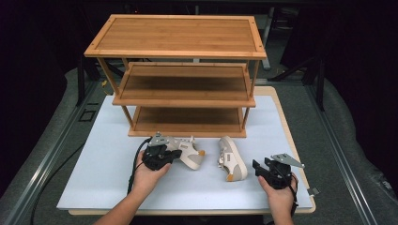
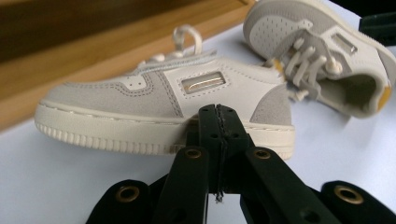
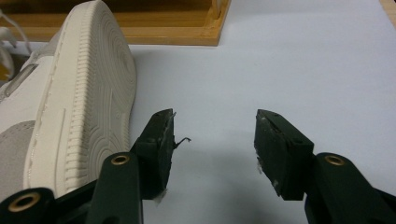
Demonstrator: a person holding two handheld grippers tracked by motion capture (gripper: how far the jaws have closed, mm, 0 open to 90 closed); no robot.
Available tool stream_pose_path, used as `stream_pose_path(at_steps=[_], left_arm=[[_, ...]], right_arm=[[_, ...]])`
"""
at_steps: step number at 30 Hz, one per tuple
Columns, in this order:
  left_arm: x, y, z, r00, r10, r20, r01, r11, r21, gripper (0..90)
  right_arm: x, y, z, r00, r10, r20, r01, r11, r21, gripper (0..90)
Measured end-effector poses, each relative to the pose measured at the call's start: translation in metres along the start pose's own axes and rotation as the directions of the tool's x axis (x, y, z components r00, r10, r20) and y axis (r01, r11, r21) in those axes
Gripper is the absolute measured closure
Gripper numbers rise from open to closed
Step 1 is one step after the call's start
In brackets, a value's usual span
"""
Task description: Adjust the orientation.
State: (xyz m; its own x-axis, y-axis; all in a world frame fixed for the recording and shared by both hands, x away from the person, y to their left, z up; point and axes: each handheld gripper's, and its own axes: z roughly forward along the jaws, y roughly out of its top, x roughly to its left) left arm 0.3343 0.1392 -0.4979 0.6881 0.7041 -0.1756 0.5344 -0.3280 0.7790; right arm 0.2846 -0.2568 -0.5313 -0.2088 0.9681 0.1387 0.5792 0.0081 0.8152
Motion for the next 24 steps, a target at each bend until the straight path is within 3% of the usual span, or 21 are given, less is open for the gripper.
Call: stream_pose_path(at_steps=[6,13,17,21,24], left_arm=[[0.004,-0.028,-0.011,0.9998,-0.02,0.004,0.019,0.9991,0.037,90.0],[0.002,-0.049,-0.008,0.9995,-0.027,-0.016,0.029,0.9955,0.091,89.9],[-0.002,-0.047,-0.013,0.9992,-0.027,-0.03,0.029,0.9978,0.059,89.8],[-0.016,-0.035,-0.024,0.9996,0.014,-0.023,-0.014,0.9999,0.0,88.0],[-0.028,-0.025,-0.021,0.9993,0.036,-0.006,-0.036,0.9992,-0.014,82.0]], right_arm=[[0.0,0.0,-0.001,0.9999,0.015,-0.007,-0.015,0.9999,-0.003,47.6],[0.001,0.0,-0.001,0.9997,0.022,-0.001,-0.022,0.9997,-0.013,47.7],[0.0,0.0,-0.002,0.9996,0.029,0.0,-0.029,0.9995,-0.011,47.7],[-0.004,-0.001,-0.002,0.9989,0.045,-0.013,-0.045,0.9989,-0.01,47.6],[-0.006,-0.001,-0.001,0.9977,0.065,-0.023,-0.065,0.9979,-0.007,47.7]])
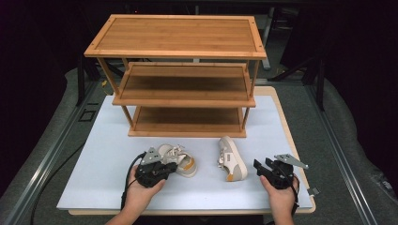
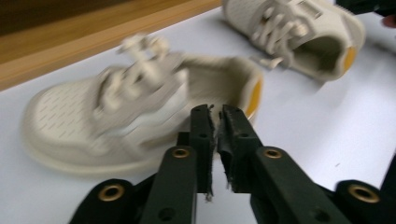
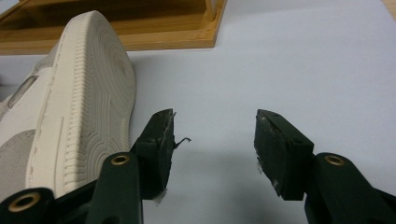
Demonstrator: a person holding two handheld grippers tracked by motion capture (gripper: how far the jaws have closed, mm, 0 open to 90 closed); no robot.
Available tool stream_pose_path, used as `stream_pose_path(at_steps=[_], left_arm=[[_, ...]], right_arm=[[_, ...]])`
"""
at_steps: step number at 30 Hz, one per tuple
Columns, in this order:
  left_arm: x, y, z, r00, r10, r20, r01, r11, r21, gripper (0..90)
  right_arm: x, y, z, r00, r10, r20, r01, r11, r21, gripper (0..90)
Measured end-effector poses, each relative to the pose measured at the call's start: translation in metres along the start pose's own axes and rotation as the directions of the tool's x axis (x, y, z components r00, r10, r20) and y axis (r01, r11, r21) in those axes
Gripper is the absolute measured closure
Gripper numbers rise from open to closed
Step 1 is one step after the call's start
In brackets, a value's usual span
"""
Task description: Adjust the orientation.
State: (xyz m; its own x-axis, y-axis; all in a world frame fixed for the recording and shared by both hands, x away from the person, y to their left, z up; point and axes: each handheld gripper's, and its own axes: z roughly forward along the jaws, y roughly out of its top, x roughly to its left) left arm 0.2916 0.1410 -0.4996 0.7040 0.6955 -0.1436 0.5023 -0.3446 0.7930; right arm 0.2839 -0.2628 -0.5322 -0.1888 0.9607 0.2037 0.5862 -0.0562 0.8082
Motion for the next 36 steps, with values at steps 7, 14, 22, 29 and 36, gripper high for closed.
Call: stream_pose_path(at_steps=[7,14,22,29,36], left_arm=[[-0.013,0.015,0.019,0.9999,0.009,0.01,-0.008,0.9999,-0.013,68.4],[-0.019,0.024,0.039,0.9997,0.013,0.019,-0.013,0.9998,0.017,65.0],[-0.013,0.022,0.048,0.9991,-0.01,0.042,0.008,0.9991,0.041,70.4],[-0.01,0.015,0.033,0.9953,0.012,0.096,-0.018,0.9979,0.062,74.6],[-0.004,0.001,0.003,0.9913,0.022,0.13,-0.03,0.9975,0.064,70.2]], right_arm=[[0.002,0.0,0.0,1.0,0.001,0.003,-0.001,1.0,-0.002,47.7],[0.0,0.0,0.001,0.9999,0.009,0.005,-0.009,1.0,0.001,47.7],[-0.001,0.0,0.001,0.9999,0.011,0.003,-0.011,0.9999,0.0,47.6],[0.0,-0.001,0.0,0.9999,0.013,0.002,-0.013,0.9999,-0.009,47.6],[-0.001,-0.001,0.0,0.9999,0.016,-0.005,-0.016,0.9999,-0.002,47.6]])
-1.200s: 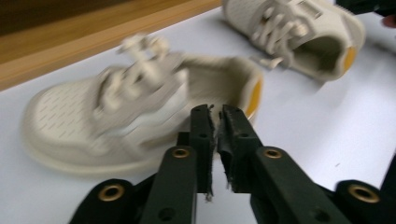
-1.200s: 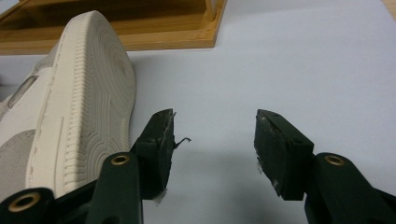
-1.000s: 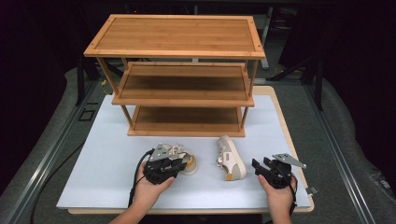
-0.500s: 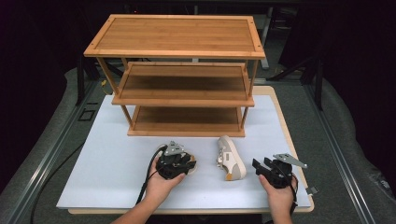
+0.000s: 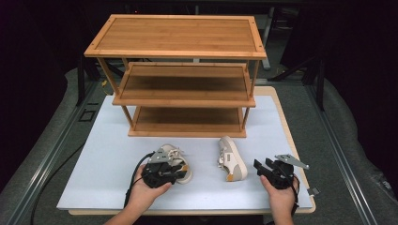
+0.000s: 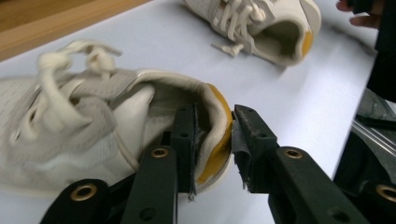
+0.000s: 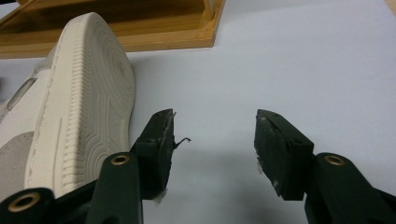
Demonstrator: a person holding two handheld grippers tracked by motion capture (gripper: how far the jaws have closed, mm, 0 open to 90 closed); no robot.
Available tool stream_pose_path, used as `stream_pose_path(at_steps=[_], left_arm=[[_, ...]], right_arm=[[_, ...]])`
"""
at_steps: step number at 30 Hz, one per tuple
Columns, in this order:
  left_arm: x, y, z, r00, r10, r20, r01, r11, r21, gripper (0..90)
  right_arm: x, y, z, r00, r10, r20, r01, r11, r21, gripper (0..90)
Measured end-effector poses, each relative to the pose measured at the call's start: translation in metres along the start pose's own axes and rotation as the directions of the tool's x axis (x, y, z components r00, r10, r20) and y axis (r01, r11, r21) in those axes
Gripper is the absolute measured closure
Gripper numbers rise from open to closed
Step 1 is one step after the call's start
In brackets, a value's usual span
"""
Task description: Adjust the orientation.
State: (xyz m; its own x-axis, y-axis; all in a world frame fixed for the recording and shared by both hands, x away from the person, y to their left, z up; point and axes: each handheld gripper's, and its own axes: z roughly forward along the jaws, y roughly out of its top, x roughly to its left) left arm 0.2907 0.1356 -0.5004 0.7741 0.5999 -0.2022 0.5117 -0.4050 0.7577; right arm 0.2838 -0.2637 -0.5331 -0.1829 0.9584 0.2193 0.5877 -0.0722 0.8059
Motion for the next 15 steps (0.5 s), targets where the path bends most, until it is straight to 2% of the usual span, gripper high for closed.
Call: stream_pose_path(at_steps=[4,5,6,7,10,15], left_arm=[[-0.002,-0.007,-0.016,0.9993,0.032,-0.017,-0.032,0.9994,0.013,66.2],[-0.001,-0.01,-0.02,0.9989,0.038,-0.026,-0.038,0.9991,0.02,65.6],[0.0,-0.012,-0.023,0.9989,0.037,-0.029,-0.036,0.9991,0.024,64.8],[0.003,-0.015,-0.026,0.9993,0.029,-0.025,-0.029,0.9993,0.023,64.3],[0.01,-0.023,-0.036,0.9998,-0.019,0.0,0.019,0.9998,-0.005,63.6],[0.01,-0.027,-0.041,0.9998,-0.008,-0.017,0.008,0.9999,-0.013,62.9]], right_arm=[[0.002,-0.001,0.001,0.9999,0.002,0.011,-0.002,1.0,-0.003,47.6],[0.002,0.0,0.001,1.0,0.002,0.002,-0.002,1.0,0.002,47.6],[0.001,0.0,0.001,1.0,-0.004,-0.005,0.004,1.0,0.005,47.6],[0.002,-0.001,0.001,0.9999,-0.005,0.016,0.005,1.0,-0.008,47.6],[0.002,-0.001,0.001,1.0,0.001,0.01,-0.001,1.0,0.006,47.6],[0.003,-0.001,0.001,1.0,0.0,0.005,0.0,1.0,0.006,47.6]])
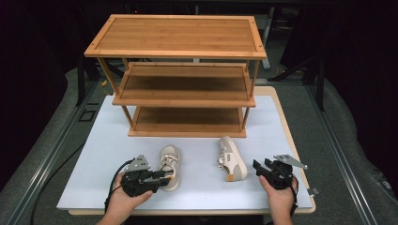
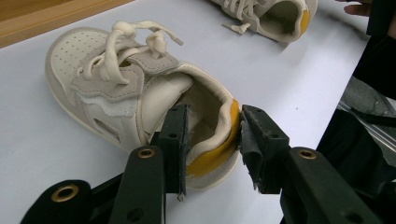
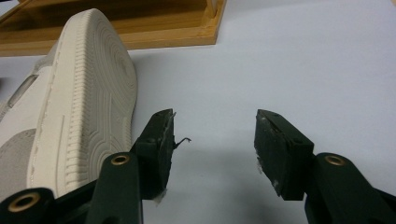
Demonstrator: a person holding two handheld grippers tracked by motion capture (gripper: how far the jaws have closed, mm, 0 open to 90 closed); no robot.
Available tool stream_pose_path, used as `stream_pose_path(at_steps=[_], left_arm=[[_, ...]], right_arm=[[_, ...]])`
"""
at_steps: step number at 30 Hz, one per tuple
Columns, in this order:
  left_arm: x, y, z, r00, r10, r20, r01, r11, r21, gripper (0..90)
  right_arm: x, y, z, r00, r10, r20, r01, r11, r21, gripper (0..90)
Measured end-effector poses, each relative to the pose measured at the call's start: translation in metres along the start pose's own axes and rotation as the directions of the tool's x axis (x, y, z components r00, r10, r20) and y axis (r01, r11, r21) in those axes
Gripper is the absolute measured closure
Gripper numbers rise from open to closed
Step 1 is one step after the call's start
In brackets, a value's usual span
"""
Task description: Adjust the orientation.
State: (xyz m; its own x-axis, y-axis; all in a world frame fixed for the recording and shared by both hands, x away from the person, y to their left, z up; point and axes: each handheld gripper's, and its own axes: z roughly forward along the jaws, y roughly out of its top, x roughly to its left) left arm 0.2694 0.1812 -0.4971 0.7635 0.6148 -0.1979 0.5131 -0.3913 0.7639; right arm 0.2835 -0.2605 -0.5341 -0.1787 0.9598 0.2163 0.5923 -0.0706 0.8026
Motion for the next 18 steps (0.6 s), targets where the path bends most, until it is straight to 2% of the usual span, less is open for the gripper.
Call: stream_pose_path(at_steps=[5,8,10,16,18], left_arm=[[0.0005,0.0065,0.0049,1.0,0.002,0.009,-0.002,1.0,0.001,63.0],[0.0015,0.0077,0.0075,0.9997,0.016,-0.018,-0.016,0.9999,0.005,63.5],[0.0034,0.0057,0.0062,1.0,-0.001,-0.009,0.001,1.0,-0.005,63.5],[0.0048,0.0028,0.0045,0.9998,-0.016,-0.008,0.016,0.9996,-0.024,63.0],[0.0055,0.0036,0.0042,0.9999,-0.014,-0.005,0.014,0.9998,-0.017,62.9]], right_arm=[[0.0012,0.0002,-0.0002,1.0,-0.004,0.002,0.004,1.0,-0.005,47.7],[0.0014,0.0003,-0.0004,1.0,-0.003,0.003,0.003,1.0,-0.006,47.7],[0.0009,0.0004,-0.0017,0.9999,-0.01,-0.001,0.01,0.9999,-0.001,47.6],[0.0017,0.001,-0.0016,0.9999,-0.012,0.0,0.012,0.9998,-0.013,47.8],[0.0064,0.0025,-0.0041,0.999,-0.041,0.018,0.041,0.9986,-0.032,48.0]])
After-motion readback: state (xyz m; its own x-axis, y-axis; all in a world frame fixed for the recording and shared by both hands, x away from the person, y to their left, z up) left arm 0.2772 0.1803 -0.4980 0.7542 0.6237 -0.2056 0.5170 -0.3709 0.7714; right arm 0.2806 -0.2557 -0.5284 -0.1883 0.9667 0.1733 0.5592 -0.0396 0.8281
